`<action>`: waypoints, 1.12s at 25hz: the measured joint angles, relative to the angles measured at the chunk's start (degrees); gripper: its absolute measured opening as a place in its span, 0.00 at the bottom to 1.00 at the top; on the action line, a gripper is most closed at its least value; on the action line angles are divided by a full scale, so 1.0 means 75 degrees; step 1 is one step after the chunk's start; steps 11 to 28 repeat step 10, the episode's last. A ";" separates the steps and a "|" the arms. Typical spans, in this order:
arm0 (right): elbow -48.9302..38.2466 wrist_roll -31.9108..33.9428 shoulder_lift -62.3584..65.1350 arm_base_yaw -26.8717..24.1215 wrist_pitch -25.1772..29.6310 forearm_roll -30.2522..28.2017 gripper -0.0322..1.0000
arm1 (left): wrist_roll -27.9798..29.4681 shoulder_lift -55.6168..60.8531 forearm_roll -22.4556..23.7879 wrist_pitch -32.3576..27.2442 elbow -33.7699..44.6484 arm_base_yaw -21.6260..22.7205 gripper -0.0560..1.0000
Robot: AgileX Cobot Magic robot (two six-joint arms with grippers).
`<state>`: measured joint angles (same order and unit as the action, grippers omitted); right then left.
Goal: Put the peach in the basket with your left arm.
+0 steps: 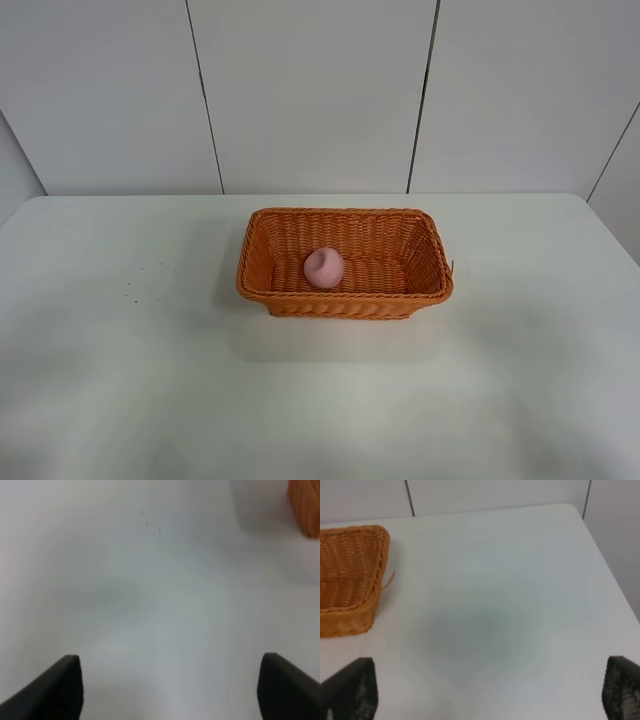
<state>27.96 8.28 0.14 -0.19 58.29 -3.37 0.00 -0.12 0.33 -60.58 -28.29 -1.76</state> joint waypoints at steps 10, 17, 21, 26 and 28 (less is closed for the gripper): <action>0.0000 0.0000 0.0000 0.0000 0.0000 0.0000 0.70 | 0.0000 0.0070 0.0000 0.0000 0.0000 0.0000 0.83; 0.0000 0.0000 0.0000 0.0000 0.0000 0.0000 0.70 | 0.0000 0.0070 0.0000 0.0000 0.0000 0.0000 0.83; 0.0000 0.0000 0.0000 0.0000 0.0000 0.0000 0.70 | 0.0000 0.0070 0.0000 0.0000 0.0000 0.0000 0.83; 0.0000 0.0000 0.0000 0.0000 0.0000 0.0000 0.70 | 0.0000 0.0070 0.0000 0.0000 0.0000 0.0000 0.83; 0.0000 0.0000 0.0000 0.0000 0.0000 0.0000 0.70 | 0.0000 0.0070 0.0000 0.0000 0.0000 0.0000 0.83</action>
